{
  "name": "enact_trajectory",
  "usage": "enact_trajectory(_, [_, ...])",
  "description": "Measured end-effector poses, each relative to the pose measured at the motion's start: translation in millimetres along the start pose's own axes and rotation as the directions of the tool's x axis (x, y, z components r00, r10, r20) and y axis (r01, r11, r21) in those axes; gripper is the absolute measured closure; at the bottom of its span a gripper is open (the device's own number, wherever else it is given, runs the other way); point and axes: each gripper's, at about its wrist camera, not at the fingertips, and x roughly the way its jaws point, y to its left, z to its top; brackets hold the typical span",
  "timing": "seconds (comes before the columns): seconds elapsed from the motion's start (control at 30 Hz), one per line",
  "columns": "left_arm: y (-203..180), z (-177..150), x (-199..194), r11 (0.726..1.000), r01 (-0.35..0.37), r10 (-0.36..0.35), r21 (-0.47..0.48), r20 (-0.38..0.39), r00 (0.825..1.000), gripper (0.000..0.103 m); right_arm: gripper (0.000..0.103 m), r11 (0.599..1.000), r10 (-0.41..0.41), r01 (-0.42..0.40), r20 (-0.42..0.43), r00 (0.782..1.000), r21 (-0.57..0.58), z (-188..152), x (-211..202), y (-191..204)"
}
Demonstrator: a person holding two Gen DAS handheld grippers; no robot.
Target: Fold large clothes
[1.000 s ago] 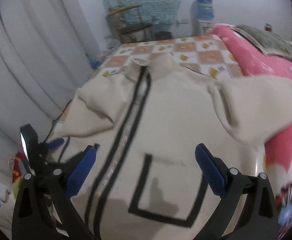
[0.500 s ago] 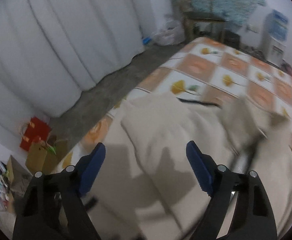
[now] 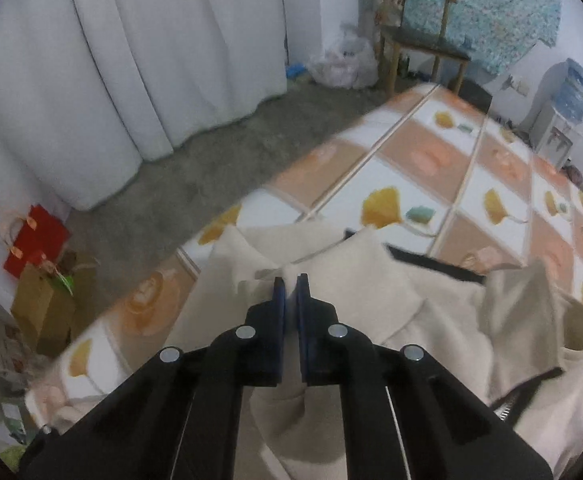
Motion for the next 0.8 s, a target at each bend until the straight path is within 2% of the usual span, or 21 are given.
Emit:
enact_trajectory(0.1, [-1, 1, 0, 1.0, -0.001, 0.001, 0.0, -0.007, 1.0, 0.007, 0.097, 0.995, 0.07, -0.076, 0.09, 0.993, 0.064, -4, -47, -16])
enact_trajectory(0.23, [-2, 5, 2, 1.0, -0.002, 0.002, 0.0, -0.013, 1.0, 0.007, 0.097, 0.978, 0.14, -0.17, 0.221, 0.965, 0.122, -22, -122, -46])
enact_trajectory(0.3, [-2, 6, 2, 1.0, -0.003, 0.003, -0.001, -0.014, 1.0, 0.007, 0.097, 0.973, 0.132, -0.177, 0.28, 0.951, 0.145, -47, -166, -63])
enact_trajectory(0.4, [-2, 8, 3, 1.0, -0.006, 0.006, -0.004, -0.013, 1.0, 0.007, 0.097, 0.967, 0.083, -0.154, 0.32, 0.944, 0.202, -90, -209, -90])
enact_trajectory(0.47, [-3, 8, 4, 1.0, -0.009, 0.008, -0.007, -0.015, 1.0, 0.007, 0.097, 0.962, 0.035, -0.118, 0.313, 0.949, 0.248, -120, -222, -105])
enact_trajectory(0.53, [-3, 7, 4, 1.0, -0.01, 0.01, -0.008, -0.016, 1.0, 0.007, 0.095, 0.945, -0.031, -0.06, 0.27, 0.962, 0.322, -157, -227, -126])
enact_trajectory(0.6, [-2, 8, 5, 1.0, -0.01, 0.01, -0.009, -0.017, 1.0, 0.007, 0.089, 0.921, -0.073, -0.016, 0.212, 0.975, 0.389, -190, -226, -147])
enact_trajectory(0.67, [-1, 8, 6, 1.0, -0.01, 0.01, -0.009, -0.017, 1.0, 0.007, 0.079, 0.875, -0.137, 0.062, 0.123, 0.983, 0.48, -226, -220, -171])
enact_trajectory(0.7, [-1, 8, 6, 1.0, -0.01, 0.01, -0.009, -0.016, 1.0, 0.007, 0.078, 0.851, -0.155, 0.089, 0.085, 0.984, 0.518, -240, -218, -180])
enact_trajectory(0.73, [-1, 8, 6, 1.0, -0.01, 0.01, -0.009, -0.014, 1.0, 0.007, 0.077, 0.822, -0.155, 0.097, 0.056, 0.986, 0.561, -255, -216, -190])
enact_trajectory(0.8, [0, 8, 7, 1.0, -0.011, 0.01, -0.009, -0.011, 1.0, 0.007, 0.064, 0.77, -0.114, 0.058, 0.047, 0.992, 0.635, -279, -213, -203])
